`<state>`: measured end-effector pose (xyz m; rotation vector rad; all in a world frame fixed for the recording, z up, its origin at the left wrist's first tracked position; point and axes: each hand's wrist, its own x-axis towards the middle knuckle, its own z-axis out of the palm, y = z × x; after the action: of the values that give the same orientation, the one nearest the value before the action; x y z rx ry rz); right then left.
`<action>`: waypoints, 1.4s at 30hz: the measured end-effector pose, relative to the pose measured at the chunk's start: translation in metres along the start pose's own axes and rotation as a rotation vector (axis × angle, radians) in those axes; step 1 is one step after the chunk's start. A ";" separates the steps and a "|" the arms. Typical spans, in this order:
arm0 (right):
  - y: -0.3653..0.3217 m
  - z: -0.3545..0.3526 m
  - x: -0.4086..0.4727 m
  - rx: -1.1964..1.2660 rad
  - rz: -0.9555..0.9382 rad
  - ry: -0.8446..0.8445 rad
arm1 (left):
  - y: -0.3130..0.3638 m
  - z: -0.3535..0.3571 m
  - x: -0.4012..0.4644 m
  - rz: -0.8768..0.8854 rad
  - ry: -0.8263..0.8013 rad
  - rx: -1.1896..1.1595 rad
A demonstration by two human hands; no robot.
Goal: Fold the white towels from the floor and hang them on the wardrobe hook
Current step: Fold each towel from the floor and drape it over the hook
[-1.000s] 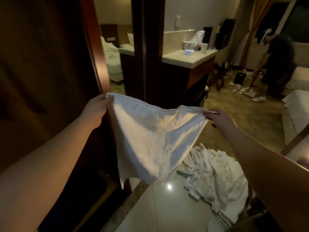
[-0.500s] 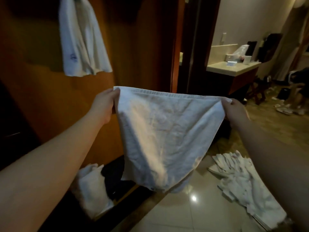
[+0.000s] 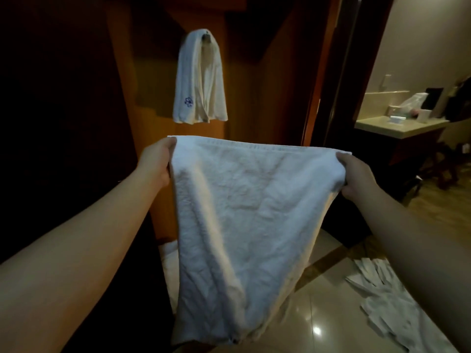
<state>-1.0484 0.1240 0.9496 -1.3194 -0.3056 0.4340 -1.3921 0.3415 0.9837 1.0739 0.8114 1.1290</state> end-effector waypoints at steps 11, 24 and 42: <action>0.004 0.016 -0.058 0.312 0.301 -0.190 | -0.006 0.011 -0.057 -0.134 0.071 -0.114; -0.005 0.107 -0.150 0.127 -0.026 -0.321 | -0.029 0.096 -0.105 -0.092 -0.037 -0.069; 0.006 0.092 -0.141 -0.033 -0.273 -0.698 | -0.031 0.102 -0.134 0.045 -0.392 0.122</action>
<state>-1.2151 0.1381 0.9689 -1.1003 -1.0637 0.6489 -1.3235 0.1850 0.9841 1.3685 0.5514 0.8739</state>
